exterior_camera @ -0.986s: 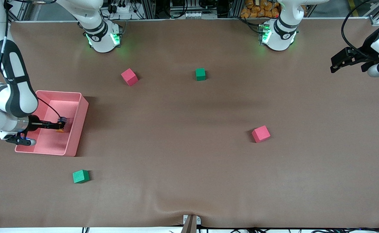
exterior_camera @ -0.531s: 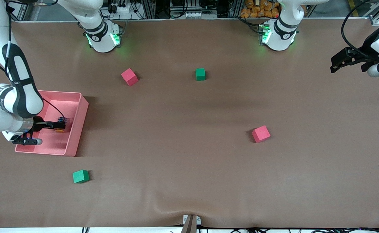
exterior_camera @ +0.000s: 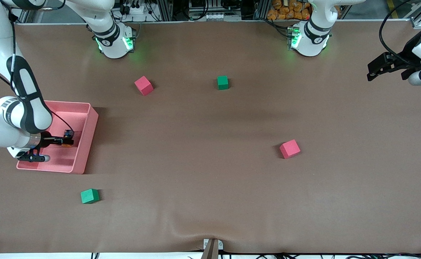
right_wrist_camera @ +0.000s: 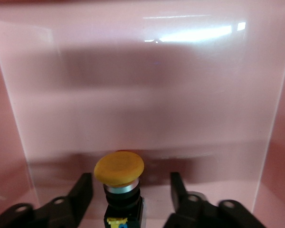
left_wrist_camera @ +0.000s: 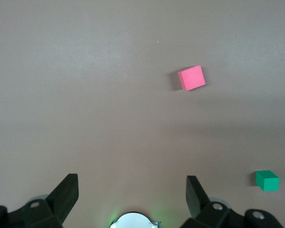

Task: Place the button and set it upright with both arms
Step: 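Close the right gripper on the yellow button's base, then lift the button out of the tray and carry it to mid-table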

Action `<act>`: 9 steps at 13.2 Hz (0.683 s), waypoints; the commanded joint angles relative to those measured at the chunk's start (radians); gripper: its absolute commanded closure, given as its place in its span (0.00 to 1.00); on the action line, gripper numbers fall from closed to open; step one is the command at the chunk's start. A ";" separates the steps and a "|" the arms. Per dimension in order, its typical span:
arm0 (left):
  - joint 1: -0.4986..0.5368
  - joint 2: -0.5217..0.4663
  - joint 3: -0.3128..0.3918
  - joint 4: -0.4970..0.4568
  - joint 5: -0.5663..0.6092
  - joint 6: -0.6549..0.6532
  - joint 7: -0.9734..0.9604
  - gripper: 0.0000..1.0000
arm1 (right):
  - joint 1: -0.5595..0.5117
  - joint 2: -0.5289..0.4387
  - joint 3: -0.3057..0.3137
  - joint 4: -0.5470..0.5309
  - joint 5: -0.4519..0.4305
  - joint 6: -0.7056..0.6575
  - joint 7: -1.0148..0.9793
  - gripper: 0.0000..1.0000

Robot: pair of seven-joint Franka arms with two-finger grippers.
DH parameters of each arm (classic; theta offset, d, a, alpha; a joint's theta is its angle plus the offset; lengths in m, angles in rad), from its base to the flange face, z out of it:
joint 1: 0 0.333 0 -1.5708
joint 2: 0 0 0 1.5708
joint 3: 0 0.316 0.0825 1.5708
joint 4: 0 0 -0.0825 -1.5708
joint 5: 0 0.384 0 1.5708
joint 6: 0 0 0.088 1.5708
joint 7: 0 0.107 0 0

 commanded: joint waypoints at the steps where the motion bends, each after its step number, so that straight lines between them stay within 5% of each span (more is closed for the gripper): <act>1: 0.001 -0.001 0.003 0.010 -0.008 -0.005 0.015 0.00 | -0.024 -0.006 0.013 -0.012 -0.007 0.016 -0.041 0.99; 7: 0.003 0.004 0.003 0.012 -0.008 -0.002 0.007 0.00 | -0.023 -0.016 0.013 0.014 -0.007 -0.007 -0.047 1.00; 9: 0.003 0.004 0.005 0.012 -0.008 -0.001 0.003 0.00 | -0.020 -0.020 0.013 0.106 -0.008 -0.147 -0.041 1.00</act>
